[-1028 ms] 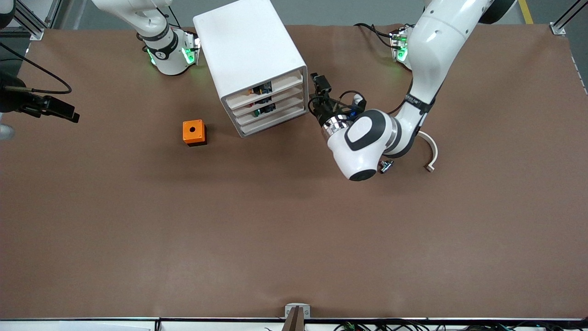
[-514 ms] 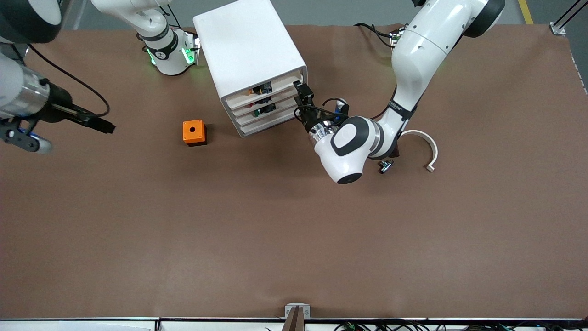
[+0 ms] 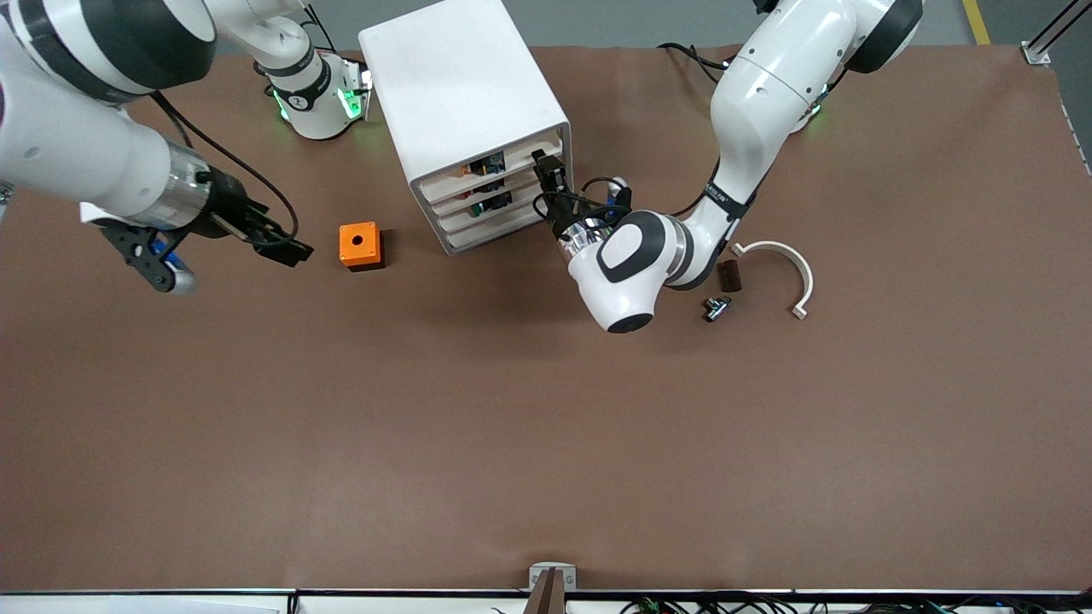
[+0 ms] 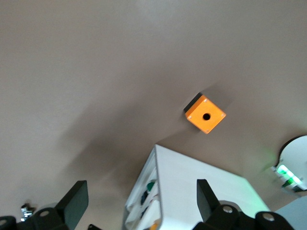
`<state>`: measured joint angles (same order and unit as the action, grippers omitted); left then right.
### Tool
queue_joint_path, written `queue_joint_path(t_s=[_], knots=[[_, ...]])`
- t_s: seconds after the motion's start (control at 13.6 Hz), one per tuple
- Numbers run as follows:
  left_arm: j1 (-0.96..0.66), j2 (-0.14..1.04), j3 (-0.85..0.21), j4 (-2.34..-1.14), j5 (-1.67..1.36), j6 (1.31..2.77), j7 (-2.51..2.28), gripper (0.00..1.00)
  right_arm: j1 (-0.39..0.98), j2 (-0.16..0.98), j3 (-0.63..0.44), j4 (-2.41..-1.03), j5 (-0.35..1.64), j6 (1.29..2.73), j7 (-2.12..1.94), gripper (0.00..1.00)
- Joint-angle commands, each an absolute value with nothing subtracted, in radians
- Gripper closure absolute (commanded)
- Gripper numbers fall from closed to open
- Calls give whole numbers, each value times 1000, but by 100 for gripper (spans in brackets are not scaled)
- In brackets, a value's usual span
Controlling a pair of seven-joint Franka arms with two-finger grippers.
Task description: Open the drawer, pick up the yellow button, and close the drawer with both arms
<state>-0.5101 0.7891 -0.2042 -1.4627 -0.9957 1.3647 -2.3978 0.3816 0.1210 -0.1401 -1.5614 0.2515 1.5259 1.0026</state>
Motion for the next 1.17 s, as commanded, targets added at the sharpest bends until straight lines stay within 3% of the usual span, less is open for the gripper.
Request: queue_joint_path(t_s=[0.0,0.22,0.81,0.88,0.95,1.03,1.1], knots=[[-529,799,-201,-1442,-1016,1367,-2433,68,409,127,-149,-1555,301,1551,1103,0],[-522,799,-196,-1439,-1011,1367,-2428,98,475,146,-149,-1557,304,1618,1233,0],[-344,814,-155,-1332,-1009,1376,-2396,98,684,232,-150,-1559,290,1767,1578,0],[-342,816,-149,-1331,-1009,1390,-2382,94,707,250,-150,-1559,287,1781,1609,0],[-342,818,-141,-1331,-1009,1400,-2378,83,725,264,-150,-1559,282,1808,1643,0],[-341,816,-140,-1331,-1011,1402,-2375,64,750,276,-150,-1562,281,1833,1670,0],[-331,815,-140,-1331,-1011,1402,-2373,37,768,288,-150,-1563,278,1850,1692,0]])
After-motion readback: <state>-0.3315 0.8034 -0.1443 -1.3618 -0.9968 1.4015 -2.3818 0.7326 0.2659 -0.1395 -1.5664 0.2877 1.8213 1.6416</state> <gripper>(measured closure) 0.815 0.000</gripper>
